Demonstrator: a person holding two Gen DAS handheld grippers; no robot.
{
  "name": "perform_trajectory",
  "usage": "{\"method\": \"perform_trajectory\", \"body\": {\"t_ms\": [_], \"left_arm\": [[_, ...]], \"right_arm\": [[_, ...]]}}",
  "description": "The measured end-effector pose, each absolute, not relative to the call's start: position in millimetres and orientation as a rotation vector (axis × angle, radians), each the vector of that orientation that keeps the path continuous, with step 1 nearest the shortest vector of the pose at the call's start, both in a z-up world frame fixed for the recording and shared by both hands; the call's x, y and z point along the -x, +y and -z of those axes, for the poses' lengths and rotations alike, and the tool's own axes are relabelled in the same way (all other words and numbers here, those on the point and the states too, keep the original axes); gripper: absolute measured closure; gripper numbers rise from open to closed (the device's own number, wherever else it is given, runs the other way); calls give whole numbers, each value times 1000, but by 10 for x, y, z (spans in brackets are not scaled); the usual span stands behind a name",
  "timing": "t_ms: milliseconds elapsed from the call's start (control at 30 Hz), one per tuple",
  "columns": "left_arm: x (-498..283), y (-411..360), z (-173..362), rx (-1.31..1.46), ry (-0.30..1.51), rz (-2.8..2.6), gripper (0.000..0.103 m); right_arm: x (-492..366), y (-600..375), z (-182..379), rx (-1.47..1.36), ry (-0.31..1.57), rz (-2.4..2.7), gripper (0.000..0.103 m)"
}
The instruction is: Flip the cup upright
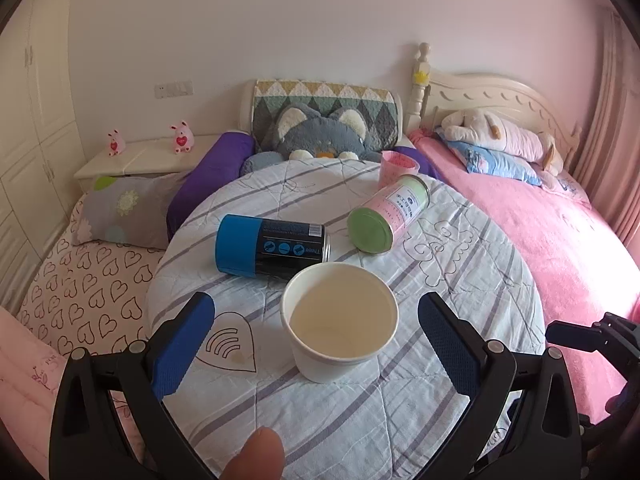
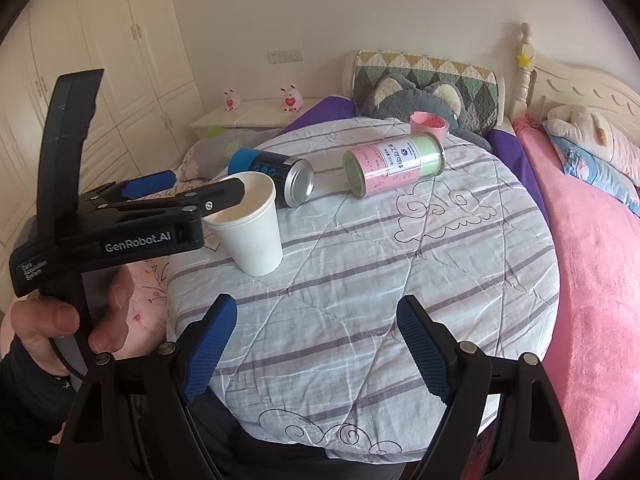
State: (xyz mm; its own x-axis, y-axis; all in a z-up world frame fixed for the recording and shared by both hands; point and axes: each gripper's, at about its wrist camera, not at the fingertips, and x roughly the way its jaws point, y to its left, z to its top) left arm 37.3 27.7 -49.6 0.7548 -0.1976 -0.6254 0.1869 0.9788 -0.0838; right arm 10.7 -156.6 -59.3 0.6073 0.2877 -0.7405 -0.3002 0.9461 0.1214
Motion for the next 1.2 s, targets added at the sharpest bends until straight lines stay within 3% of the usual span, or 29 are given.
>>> {"method": "perform_trajectory", "body": {"t_ms": [200,833,1200], "left_arm": [[-170,360,327,-28,645,144,0],[318,428,429,-118,848,59,0],[361,438,432,-109,859,50,0]], "right_arm": [[-75,-1588,523,6,827,-308,20],[74,-1590,306,-39,781,-236,20],[60,-1568,377,-42,809,-240,20]]}}
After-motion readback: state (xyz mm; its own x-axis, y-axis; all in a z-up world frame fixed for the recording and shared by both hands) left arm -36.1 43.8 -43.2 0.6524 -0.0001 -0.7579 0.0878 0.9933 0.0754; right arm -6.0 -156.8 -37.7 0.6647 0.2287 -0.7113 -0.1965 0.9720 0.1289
